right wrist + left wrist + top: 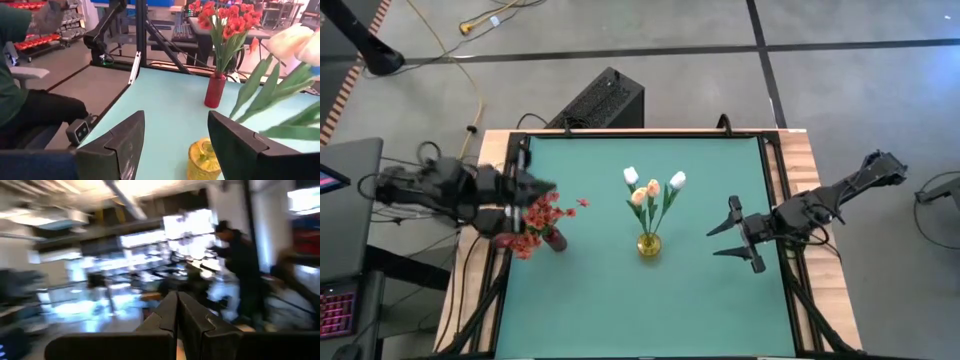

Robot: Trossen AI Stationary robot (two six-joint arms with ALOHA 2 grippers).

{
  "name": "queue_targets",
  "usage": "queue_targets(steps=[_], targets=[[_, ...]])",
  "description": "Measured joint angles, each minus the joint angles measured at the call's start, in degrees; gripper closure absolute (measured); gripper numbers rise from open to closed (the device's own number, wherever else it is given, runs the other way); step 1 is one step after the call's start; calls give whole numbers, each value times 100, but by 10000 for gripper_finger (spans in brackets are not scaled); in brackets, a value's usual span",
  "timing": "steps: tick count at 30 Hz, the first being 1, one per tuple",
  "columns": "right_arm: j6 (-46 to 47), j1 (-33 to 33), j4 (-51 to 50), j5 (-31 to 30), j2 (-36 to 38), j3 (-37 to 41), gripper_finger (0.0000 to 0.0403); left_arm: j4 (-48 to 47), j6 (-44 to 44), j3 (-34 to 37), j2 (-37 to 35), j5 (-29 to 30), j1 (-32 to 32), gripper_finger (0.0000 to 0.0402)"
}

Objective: Sort flowers into vase by color
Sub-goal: Return to Home Position

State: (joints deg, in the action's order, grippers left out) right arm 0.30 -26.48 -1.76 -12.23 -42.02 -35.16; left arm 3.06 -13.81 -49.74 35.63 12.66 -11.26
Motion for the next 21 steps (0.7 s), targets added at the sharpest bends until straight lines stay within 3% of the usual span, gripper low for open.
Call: queue_targets(steps=[4, 10, 13, 19, 21], targets=[[-112, 2, -523, -176, 518, -2, 159, -600, -41, -398, -158, 240, 739, 401], [-274, 91, -1275, -313, 1384, 5, 159, -1113, -111, -380, -615, 488, 1545, 401], [-437, 202, -1449, -324, 1863, 245, 169, -1103, 16, -156, -873, 562, 1768, 401], [-308, 522, -1300, -313, 3142, 1089, 221, -910, 10, 636, -1191, 1596, 2101, 401], [-104, 568, -1273, -268, 3562, 1302, 246, -694, 10, 835, -1251, 1657, 2232, 401]])
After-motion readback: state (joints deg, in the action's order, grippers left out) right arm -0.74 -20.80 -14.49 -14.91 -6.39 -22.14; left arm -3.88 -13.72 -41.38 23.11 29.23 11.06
